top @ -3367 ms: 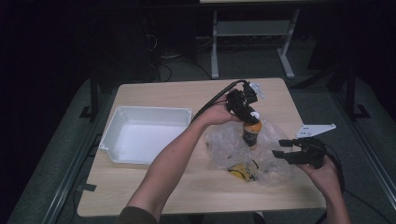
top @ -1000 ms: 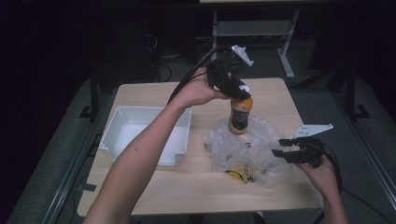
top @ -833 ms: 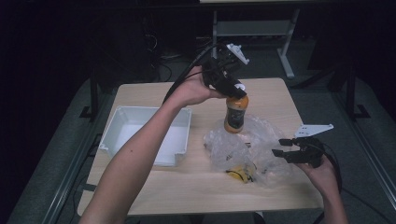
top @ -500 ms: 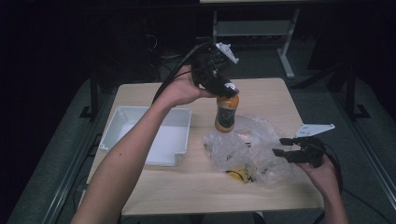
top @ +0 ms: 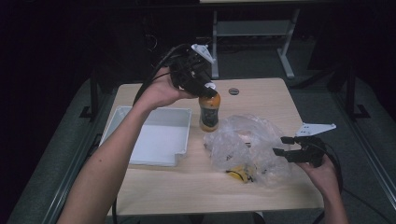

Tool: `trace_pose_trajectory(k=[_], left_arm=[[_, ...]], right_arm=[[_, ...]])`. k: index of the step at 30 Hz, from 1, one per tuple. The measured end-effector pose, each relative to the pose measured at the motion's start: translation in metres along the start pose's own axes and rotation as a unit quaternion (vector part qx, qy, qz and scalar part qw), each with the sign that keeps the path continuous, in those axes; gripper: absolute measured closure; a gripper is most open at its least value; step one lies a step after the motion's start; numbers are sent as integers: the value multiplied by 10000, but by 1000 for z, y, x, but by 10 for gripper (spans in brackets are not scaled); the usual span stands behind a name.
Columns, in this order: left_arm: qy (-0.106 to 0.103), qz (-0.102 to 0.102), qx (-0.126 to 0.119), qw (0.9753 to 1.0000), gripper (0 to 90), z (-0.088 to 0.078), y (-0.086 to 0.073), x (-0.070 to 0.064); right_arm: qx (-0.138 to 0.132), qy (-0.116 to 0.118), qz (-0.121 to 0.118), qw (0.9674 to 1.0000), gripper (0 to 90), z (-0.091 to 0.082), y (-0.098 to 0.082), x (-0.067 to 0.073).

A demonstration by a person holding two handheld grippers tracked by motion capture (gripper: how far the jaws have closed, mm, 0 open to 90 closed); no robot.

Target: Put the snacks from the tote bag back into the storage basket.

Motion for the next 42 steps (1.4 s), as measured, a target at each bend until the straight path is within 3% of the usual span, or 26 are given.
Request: trace_pose_trajectory(k=[20,24,42], left_arm=[[262,-338,-53,9991,589,-32,-57,9],[305,-385,20,9988,589,-35,-69,9],[422,-657,-99,9969,589,-44,-108,13]], right_arm=[[-37,-112,15,9999,391,-2,0,-1],[-20,-119,-3,9999,391,-2,0,0],[-15,-105,-13,9999,391,0,2,2]])
Point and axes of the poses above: each handheld gripper's, and its own axes: z roughly forward along the jaws, y roughly out of its top, x roughly to its left, the point moved 8 cm from there along z, roughly forward along the jaws, and after that the axes turned 10 degrees about -y, right-handed, at the moved point
